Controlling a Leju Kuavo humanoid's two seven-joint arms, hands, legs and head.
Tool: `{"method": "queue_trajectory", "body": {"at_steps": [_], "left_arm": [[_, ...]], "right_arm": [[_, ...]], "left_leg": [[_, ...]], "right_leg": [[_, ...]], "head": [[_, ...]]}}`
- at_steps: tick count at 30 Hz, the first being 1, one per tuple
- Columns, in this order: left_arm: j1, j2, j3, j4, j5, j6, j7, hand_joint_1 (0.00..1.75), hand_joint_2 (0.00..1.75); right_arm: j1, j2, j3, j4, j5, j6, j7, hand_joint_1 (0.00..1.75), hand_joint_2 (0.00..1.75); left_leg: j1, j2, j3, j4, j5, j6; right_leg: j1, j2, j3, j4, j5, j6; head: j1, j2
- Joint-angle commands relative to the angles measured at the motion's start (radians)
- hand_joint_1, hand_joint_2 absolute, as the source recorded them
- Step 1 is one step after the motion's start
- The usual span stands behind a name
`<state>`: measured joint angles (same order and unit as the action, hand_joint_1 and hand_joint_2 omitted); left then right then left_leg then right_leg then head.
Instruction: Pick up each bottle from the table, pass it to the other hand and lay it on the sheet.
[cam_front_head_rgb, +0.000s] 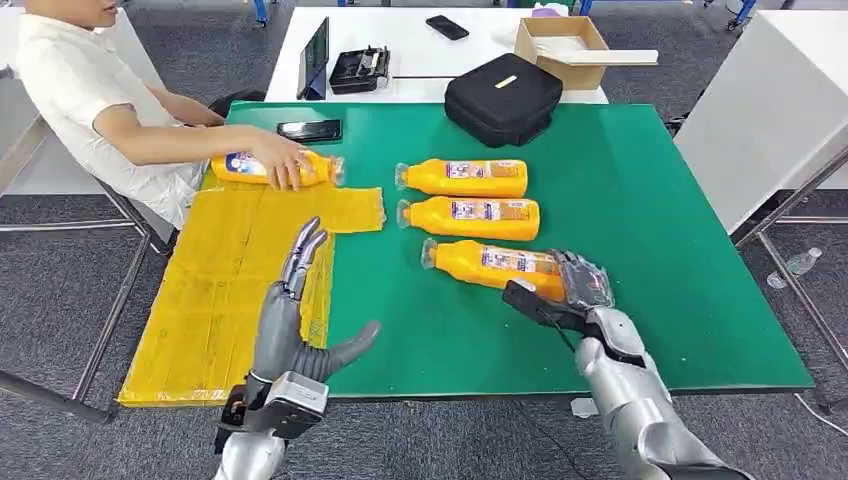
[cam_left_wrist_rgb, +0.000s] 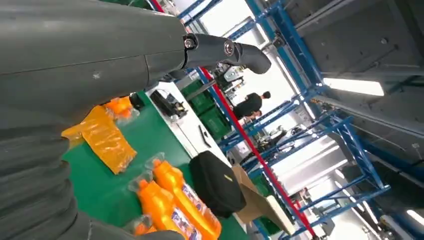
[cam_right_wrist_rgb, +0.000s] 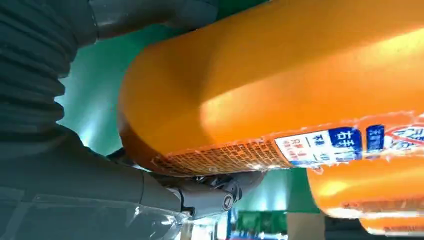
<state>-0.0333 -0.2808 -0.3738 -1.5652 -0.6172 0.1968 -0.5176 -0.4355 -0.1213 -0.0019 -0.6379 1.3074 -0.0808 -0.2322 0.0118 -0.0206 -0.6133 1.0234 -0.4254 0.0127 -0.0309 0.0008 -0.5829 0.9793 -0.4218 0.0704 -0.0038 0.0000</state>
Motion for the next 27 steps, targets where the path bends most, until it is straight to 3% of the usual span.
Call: {"method": "queue_trajectory", "body": {"at_steps": [1,3,6,8,10,12,14,18,27], "left_arm": [[-0.038,-0.021,-0.017,0.061,0.087,-0.015,-0.013,0.0,1.75],[-0.037,-0.02,-0.018,0.06,0.087,-0.015,-0.013,0.0,1.75],[-0.024,-0.065,0.036,0.098,0.336,-0.161,0.099,0.0,1.75],[-0.026,-0.068,0.039,0.181,0.514,-0.217,0.178,0.0,1.75],[-0.018,-0.068,0.046,0.236,0.675,-0.244,0.186,0.0,1.75],[-0.01,-0.068,0.054,0.256,0.724,-0.249,0.183,0.0,1.75],[-0.005,-0.068,0.06,0.261,0.76,-0.259,0.199,0.0,1.75],[-0.001,-0.064,0.062,0.272,0.812,-0.312,0.228,0.0,1.75],[-0.032,-0.055,0.024,0.309,0.735,-0.319,0.228,0.0,1.75]], "right_arm": [[0.187,0.001,-0.037,-0.085,-0.257,0.008,-0.204,1.75,1.75],[0.201,-0.001,-0.032,-0.108,-0.265,0.013,-0.197,1.75,1.75],[0.3,0.029,-0.019,-0.318,-0.434,0.06,-0.257,1.75,1.75],[0.343,0.073,-0.017,-0.465,-0.526,0.083,-0.282,1.75,1.75],[0.341,0.13,0.002,-0.565,-0.593,0.106,-0.298,1.75,1.75],[0.339,0.176,0.034,-0.633,-0.629,0.13,-0.281,1.75,1.75],[0.345,0.205,0.064,-0.674,-0.66,0.148,-0.285,1.75,1.75],[0.341,0.234,0.111,-0.68,-0.672,0.15,-0.283,1.75,1.75],[0.326,0.302,0.171,-0.657,-0.72,0.169,-0.306,1.75,1.75]], "left_leg": [[0.002,-0.004,0.001,-0.002,0.0,0.0],[0.002,-0.004,0.002,-0.001,0.0,0.0],[0.001,-0.001,0.001,-0.001,-0.001,0.0],[0.002,-0.001,0.001,-0.001,-0.001,-0.001],[0.001,-0.001,0.001,-0.002,-0.001,-0.001],[0.0,0.004,-0.002,-0.001,-0.001,-0.001],[0.001,0.012,-0.003,0.0,-0.003,-0.002],[0.001,0.006,-0.006,0.0,-0.001,-0.002],[0.001,0.007,-0.005,-0.001,-0.002,-0.001]], "right_leg": [[0.002,-0.006,0.007,-0.003,-0.001,-0.003],[0.002,-0.005,0.014,-0.002,-0.001,-0.003],[0.002,-0.003,0.013,-0.001,-0.001,-0.004],[0.003,-0.003,0.012,-0.002,0.0,-0.004],[0.003,-0.005,0.013,-0.003,-0.001,-0.006],[0.001,0.003,0.008,0.001,0.0,-0.003],[0.002,0.01,0.005,0.002,0.001,-0.006],[0.002,0.003,0.002,0.002,0.0,-0.003],[0.002,0.003,0.005,0.001,-0.001,-0.007]], "head": [[0.0,0.0],[0.0,0.0],[0.0,0.0],[0.0,0.0],[0.0,0.0],[0.0,0.0],[-0.001,0.0],[-0.001,0.0],[-0.001,0.0]]}}
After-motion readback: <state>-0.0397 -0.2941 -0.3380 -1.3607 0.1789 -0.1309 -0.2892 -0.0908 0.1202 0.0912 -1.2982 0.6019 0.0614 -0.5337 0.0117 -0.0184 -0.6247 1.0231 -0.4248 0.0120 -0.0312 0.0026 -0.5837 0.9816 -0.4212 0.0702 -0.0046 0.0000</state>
